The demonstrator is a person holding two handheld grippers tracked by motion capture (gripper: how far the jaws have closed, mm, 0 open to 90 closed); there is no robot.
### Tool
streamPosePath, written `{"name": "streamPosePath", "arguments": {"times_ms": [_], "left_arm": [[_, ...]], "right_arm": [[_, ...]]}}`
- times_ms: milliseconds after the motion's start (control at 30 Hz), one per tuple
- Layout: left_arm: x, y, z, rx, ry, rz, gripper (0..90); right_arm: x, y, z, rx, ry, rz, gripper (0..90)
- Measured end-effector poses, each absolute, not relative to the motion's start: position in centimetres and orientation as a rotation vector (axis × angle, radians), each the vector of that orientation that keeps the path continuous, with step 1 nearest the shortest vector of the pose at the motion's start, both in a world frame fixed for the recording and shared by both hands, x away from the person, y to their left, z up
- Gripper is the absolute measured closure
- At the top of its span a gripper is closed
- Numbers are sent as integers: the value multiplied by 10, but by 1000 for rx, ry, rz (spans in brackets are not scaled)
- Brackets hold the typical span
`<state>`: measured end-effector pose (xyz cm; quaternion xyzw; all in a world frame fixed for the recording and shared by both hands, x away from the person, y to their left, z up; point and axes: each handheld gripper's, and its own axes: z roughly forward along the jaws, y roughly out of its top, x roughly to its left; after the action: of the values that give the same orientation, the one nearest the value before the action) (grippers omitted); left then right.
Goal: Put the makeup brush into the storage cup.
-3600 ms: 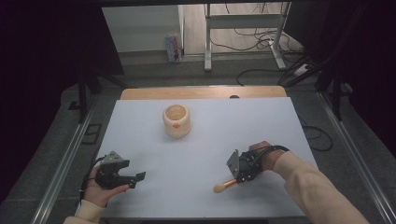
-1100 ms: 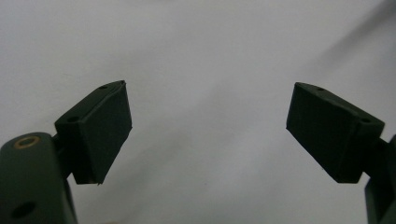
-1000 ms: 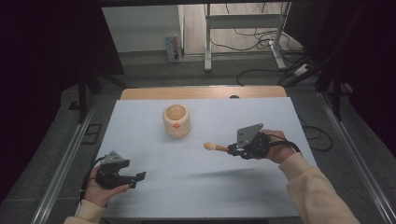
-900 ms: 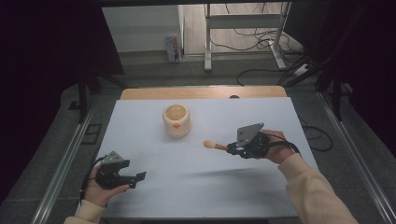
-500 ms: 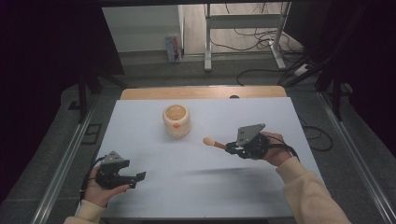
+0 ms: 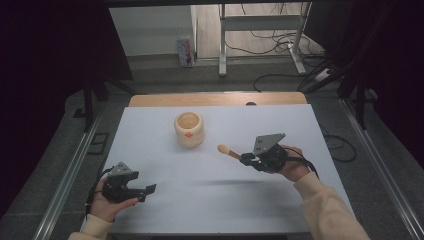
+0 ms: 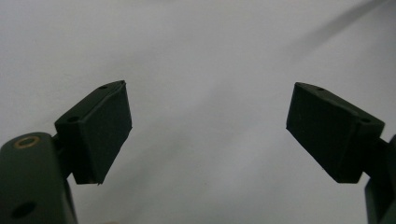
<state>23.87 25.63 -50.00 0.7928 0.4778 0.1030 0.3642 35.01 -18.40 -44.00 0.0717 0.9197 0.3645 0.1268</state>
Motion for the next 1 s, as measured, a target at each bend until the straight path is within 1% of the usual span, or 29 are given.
{"name": "streamPosePath", "arguments": {"times_ms": [633, 1000], "left_arm": [[238, 255, -499, 2020, 1228, 255, 149], [239, 254, -499, 2006, 1233, 240, 152]], "right_arm": [[348, -184, -444, 411, 2606, 1178, 789], [348, -183, -445, 458, 2586, 1194, 789]]}}
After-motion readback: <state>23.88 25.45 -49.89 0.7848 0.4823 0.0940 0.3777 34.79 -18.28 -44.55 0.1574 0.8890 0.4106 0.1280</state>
